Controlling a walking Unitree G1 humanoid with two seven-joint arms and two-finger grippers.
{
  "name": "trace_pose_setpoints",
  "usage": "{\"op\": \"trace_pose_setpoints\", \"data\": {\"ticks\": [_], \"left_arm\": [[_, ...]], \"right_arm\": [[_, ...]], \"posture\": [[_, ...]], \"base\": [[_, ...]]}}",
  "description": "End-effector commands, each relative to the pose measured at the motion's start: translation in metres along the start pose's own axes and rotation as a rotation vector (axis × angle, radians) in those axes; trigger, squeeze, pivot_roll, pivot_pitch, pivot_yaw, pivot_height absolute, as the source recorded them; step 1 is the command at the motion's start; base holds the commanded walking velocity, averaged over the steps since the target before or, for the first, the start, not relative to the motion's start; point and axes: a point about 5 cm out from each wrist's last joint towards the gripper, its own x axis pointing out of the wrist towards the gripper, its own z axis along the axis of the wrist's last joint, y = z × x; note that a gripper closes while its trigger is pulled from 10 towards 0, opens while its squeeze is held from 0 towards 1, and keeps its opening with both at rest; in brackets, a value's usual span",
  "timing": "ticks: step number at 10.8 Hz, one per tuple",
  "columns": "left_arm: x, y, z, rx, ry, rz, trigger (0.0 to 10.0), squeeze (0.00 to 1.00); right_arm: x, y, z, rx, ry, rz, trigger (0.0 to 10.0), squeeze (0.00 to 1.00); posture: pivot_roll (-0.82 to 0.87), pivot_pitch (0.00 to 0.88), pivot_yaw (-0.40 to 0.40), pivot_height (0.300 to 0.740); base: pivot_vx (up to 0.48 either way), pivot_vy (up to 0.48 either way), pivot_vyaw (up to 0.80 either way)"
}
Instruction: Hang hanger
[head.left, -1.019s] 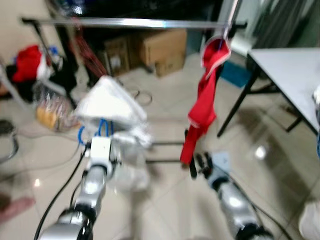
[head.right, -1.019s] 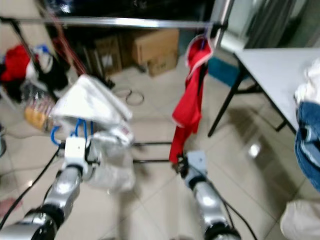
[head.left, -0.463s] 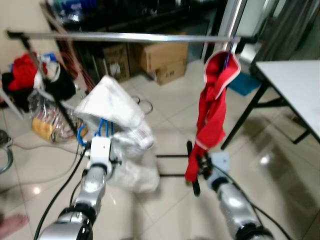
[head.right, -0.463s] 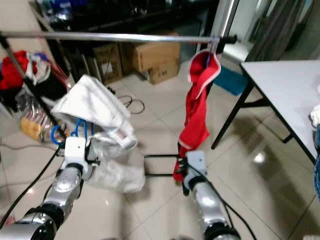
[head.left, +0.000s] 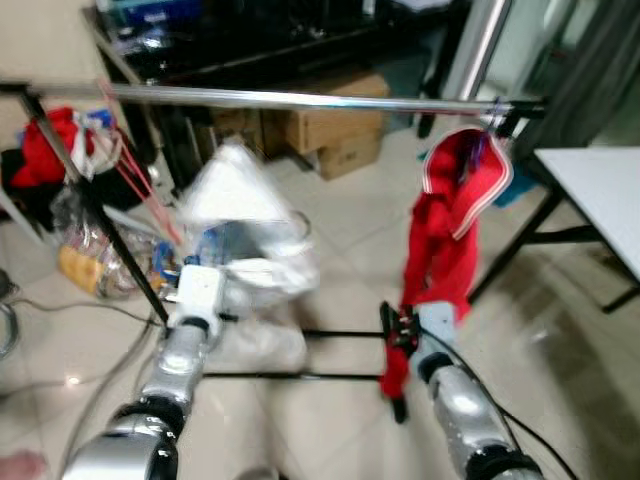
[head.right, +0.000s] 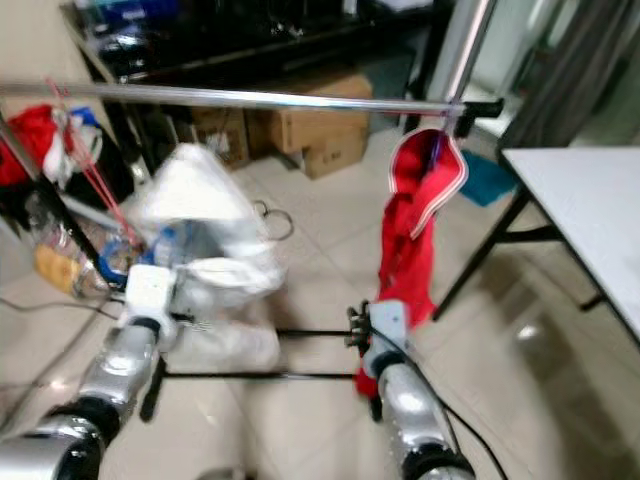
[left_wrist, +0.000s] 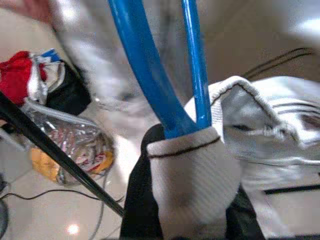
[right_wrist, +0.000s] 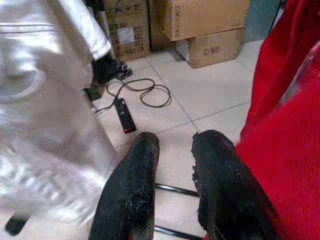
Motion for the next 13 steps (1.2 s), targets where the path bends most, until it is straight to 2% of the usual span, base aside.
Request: {"op": "trace_pose_setpoints", "data": {"ticks": [1, 3, 8, 13], "left_arm": [[0.008, -0.008, 0.018, -0.007, -0.064, -0.020, 10.0, 0.00], [0.010, -0.005, 0.021, -0.003, -0.070, -0.018, 10.0, 0.00], [0.014, -0.008, 0.033, 0.076, -0.126, -0.063, 10.0, 0.00], [0.010, -0.021, 0.035, 0.178, -0.185, -0.134, 10.0, 0.00]], "right_arm": [[-0.002, -0.012, 0.001, -0.010, -0.004, -0.036, 10.0, 0.00], [-0.002, -0.012, 0.001, -0.012, -0.005, -0.035, 10.0, 0.00], [-0.002, -0.011, 0.002, -0.014, -0.005, -0.036, 10.0, 0.00], [-0.002, -0.012, 0.001, -0.019, -0.002, -0.038, 10.0, 0.00]], "posture": [[0.06, 0.000, 0.015, 0.740], [0.06, 0.000, 0.015, 0.740], [0.06, 0.000, 0.014, 0.740], [0.06, 0.000, 0.014, 0.740]], "base": [[0.420, 0.000, 0.00], [0.418, 0.000, 0.00], [0.355, 0.000, 0.00], [0.000, 0.000, 0.00]]}}
